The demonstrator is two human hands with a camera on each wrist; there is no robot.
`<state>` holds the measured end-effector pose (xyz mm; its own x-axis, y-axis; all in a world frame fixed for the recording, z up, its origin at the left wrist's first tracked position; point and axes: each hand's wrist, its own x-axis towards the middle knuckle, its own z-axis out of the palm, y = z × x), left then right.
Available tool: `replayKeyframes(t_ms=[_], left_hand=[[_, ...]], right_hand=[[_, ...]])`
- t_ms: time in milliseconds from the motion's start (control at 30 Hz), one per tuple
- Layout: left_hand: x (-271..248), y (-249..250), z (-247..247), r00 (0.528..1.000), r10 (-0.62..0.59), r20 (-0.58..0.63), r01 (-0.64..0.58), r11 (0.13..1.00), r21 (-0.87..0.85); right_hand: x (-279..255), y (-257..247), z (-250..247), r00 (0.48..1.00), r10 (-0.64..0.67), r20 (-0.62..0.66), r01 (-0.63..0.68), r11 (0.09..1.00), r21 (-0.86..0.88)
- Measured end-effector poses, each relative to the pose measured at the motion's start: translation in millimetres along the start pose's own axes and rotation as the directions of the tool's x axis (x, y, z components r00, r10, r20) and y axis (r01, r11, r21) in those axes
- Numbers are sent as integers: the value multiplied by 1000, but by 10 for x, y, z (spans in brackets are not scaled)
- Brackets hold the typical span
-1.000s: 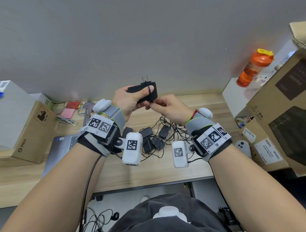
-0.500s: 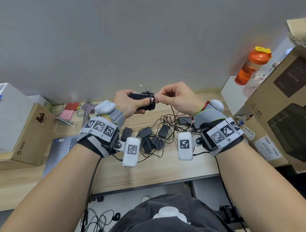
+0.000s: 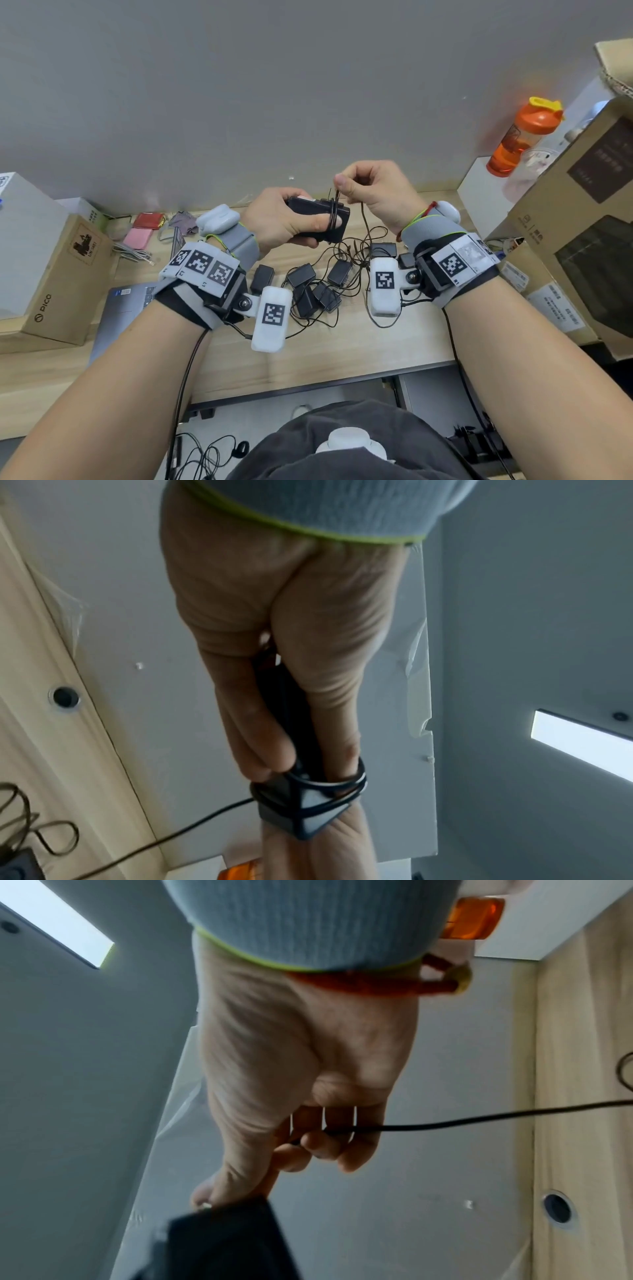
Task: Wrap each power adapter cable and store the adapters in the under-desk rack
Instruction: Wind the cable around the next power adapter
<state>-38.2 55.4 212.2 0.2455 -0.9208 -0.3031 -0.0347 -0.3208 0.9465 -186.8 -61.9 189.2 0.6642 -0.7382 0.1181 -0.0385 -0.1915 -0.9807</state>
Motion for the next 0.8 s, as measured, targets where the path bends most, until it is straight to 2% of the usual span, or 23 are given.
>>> replayKeyframes(t_ms=[133,200,333,433,500,600,800], left_hand=[[8,1,33,1000,30,4,-29,997,-77],[23,8,30,999,31,-17,-33,992,-126],[56,38,-6,999,29,-42,-39,965,-259],[105,69,-21,993,36,-111,-72,936,-344],[151,80,-50,982,25,-188,-94,925,-368],[205,46,-99,957,32,-290,-116,954,-277],[328,-109,-213,911,71,-405,-86,996,-18]], right_hand=[[-26,115,103,998,55,13,-56,987,149],[-31,187,156,997,77,10,-78,984,160],[-44,298,249,991,130,17,-131,991,33],[-99,302,330,987,130,98,-130,991,-6],[-133,309,364,978,116,176,-92,986,-140],[-170,280,381,964,137,226,-70,957,-280],[-157,23,262,975,99,198,-25,938,-345]])
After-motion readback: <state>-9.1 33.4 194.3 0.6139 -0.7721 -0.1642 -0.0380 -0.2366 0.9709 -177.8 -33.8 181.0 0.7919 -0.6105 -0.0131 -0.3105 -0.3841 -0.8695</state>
